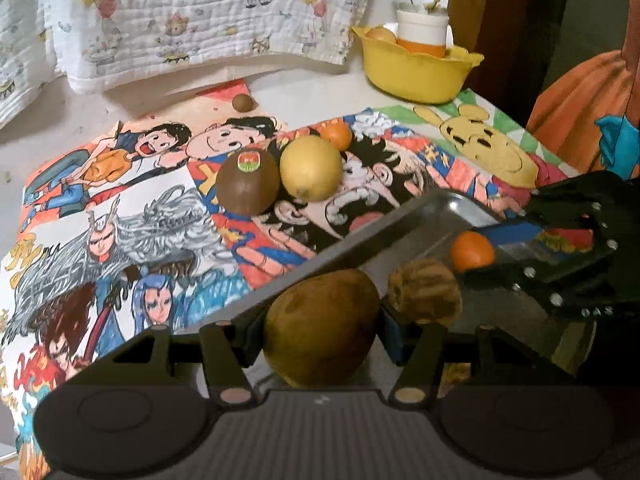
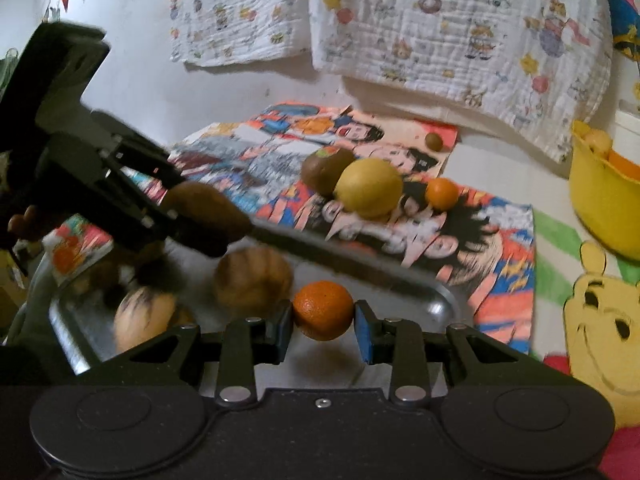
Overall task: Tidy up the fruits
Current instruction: 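Carry the brown pear and tangerine over the metal tray with both tools, then open the left tool to drop the brown pear while the right tool releases the tangerine, then move both tools back toward the kiwi and remaining tangerine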
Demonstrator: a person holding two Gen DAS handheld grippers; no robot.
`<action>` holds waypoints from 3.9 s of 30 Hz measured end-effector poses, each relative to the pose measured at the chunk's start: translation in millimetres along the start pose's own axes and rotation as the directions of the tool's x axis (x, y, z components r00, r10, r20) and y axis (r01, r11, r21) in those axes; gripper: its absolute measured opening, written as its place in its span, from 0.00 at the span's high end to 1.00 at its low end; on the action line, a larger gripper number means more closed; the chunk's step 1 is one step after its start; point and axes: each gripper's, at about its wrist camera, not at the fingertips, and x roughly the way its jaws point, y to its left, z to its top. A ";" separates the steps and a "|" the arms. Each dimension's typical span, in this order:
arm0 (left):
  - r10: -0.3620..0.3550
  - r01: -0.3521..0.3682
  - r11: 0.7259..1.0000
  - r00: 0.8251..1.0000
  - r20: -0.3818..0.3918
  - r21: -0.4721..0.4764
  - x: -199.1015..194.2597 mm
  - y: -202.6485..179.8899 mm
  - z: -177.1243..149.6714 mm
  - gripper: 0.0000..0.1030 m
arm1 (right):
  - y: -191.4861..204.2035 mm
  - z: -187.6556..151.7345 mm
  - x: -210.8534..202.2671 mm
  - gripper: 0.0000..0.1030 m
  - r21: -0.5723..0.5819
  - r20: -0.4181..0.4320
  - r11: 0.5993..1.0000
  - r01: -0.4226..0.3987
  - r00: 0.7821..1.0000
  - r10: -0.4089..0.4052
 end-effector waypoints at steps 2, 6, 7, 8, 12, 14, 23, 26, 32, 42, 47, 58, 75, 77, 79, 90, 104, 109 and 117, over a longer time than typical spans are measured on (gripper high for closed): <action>0.009 -0.009 1.000 1.000 -0.008 0.011 -0.4 -2.4 -2.5 0.40 | 8.1 -5.5 -3.1 0.66 -0.012 -0.007 1.000 -0.005 1.000 0.005; 0.029 -0.028 0.999 0.999 -0.016 0.027 -1.3 -7.0 -5.4 0.40 | 22.1 -10.4 -7.7 0.66 -0.036 -0.009 0.999 -0.018 1.000 0.018; 0.032 -0.032 0.999 0.999 -0.016 0.030 -1.5 -8.0 -5.8 0.40 | 25.1 -11.2 -8.2 0.66 -0.043 -0.009 0.999 -0.019 1.000 0.019; 0.036 -0.036 0.999 0.999 -0.016 0.032 -1.7 -9.2 -6.2 0.40 | 27.4 -12.0 -8.5 0.66 -0.049 -0.011 0.999 -0.020 1.000 0.020; 0.047 -0.046 0.998 0.999 -0.016 0.043 -2.5 -11.9 -7.5 0.40 | 31.4 -14.3 -8.5 0.66 -0.063 -0.018 0.998 -0.016 1.000 0.015; 0.051 -0.050 0.997 0.999 -0.017 0.050 -2.4 -12.9 -7.4 0.40 | 31.9 -16.0 -8.0 0.66 -0.065 -0.021 0.998 -0.013 1.000 0.012; 0.090 -0.086 0.993 0.995 -0.044 0.086 2.1 -18.7 -6.4 0.39 | 33.2 -20.5 -7.4 0.66 -0.070 -0.024 0.998 0.000 1.000 -0.002; 0.090 -0.085 0.992 0.994 -0.055 0.090 4.3 -20.1 -6.9 0.39 | 32.7 -20.5 -7.6 0.65 -0.068 -0.023 0.998 0.000 1.000 -0.002; 0.094 -0.089 0.992 0.994 -0.057 0.092 2.9 -21.4 -7.8 0.39 | 33.9 -21.1 -9.4 0.65 -0.068 -0.020 0.998 0.005 1.000 -0.006; 0.151 -0.147 0.980 0.988 -0.022 0.134 -13.5 -28.2 -6.3 0.31 | 37.0 -25.5 -13.2 0.59 -0.064 -0.023 0.998 0.014 1.000 -0.015; 0.158 -0.158 0.979 0.987 0.010 0.125 -28.9 -29.2 -12.2 0.20 | 40.9 -28.8 -19.2 0.49 -0.066 -0.015 0.998 0.019 1.000 -0.020; 0.168 -0.178 0.981 0.978 0.127 0.075 -79.0 -29.5 -42.4 0.01 | 54.9 -35.7 -48.6 0.20 -0.048 0.037 0.999 0.002 0.999 0.000; 0.211 -0.216 0.968 0.976 0.051 0.129 -103.2 -24.3 -113.2 0.01 | 74.1 -47.4 -72.1 0.01 -0.056 0.026 0.998 0.032 0.999 -0.031; 0.221 -0.224 0.965 0.974 0.041 0.134 -104.2 -21.4 -116.5 0.01 | 73.0 -47.5 -73.1 0.01 -0.049 0.024 0.998 0.047 0.999 -0.046; 0.230 -0.232 0.964 0.973 0.030 0.133 -105.9 -16.4 -118.8 0.01 | 70.6 -47.7 -73.6 0.01 -0.042 0.021 0.997 0.062 0.998 -0.061; 0.300 -0.298 0.951 0.954 -0.017 0.078 -107.4 22.2 -110.9 0.01 | 45.5 -39.6 -67.9 0.01 0.028 0.018 0.989 0.147 0.989 -0.148; 0.328 -0.328 0.944 0.945 0.005 0.043 -95.1 53.5 -68.1 0.01 | 4.5 -12.1 -35.9 0.01 0.087 0.031 0.986 0.145 0.989 -0.148; 0.332 -0.332 0.943 0.943 0.001 0.011 -78.8 69.7 -43.5 0.01 | -14.2 1.8 -18.8 0.01 0.121 0.065 0.982 0.148 0.986 -0.156; 0.351 -0.351 0.936 0.936 0.015 0.023 -41.3 81.8 -3.1 0.01 | -49.2 24.4 10.5 0.01 0.207 0.124 0.969 0.133 0.979 -0.161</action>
